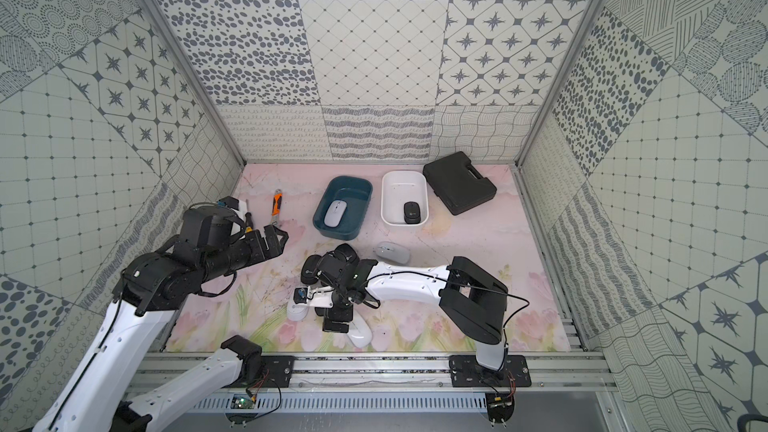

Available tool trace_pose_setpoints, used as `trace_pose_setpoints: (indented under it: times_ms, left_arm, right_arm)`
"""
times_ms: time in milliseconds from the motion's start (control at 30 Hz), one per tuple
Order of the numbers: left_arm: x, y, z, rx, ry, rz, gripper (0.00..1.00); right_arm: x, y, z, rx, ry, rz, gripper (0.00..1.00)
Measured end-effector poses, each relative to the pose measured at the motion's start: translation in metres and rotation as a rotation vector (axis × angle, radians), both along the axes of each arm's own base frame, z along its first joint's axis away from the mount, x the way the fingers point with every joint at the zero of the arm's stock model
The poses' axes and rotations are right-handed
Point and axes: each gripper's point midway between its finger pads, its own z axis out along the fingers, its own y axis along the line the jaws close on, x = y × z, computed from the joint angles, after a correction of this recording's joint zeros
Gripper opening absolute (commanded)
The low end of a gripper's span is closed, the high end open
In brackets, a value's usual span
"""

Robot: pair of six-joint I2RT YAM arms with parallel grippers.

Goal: Place the mice by color into the storage box
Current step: Pick up the mouse from the center of the board.

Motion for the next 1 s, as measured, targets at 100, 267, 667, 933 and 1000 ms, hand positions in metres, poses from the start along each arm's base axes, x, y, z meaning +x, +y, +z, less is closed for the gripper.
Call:
trace_pose_setpoints:
  times_ms: [100, 267, 667, 933, 1000]
  left_arm:
    - [-0.003, 0.002, 0.001, -0.009, -0.002, 0.008, 0.99]
    - [-0.005, 0.004, 0.001, -0.013, -0.003, 0.023, 0.99]
    - [-0.008, 0.008, -0.001, -0.006, -0.01, 0.035, 0.99]
    - [-0.007, 0.008, -0.008, 0.007, 0.009, 0.035, 0.99]
    - [-0.006, 0.008, -0.01, 0.01, 0.016, 0.034, 0.99]
  right_arm:
    - [0.001, 0.001, -0.006, -0.013, -0.014, 0.022, 0.99]
    - [0.006, 0.005, -0.015, -0.032, -0.036, 0.04, 0.99]
    - [0.017, 0.01, -0.034, -0.071, -0.037, 0.029, 0.99]
    - [0.03, 0.005, -0.039, -0.082, -0.025, -0.004, 0.99]
    - [0.033, 0.004, -0.041, -0.087, -0.022, -0.01, 0.99]
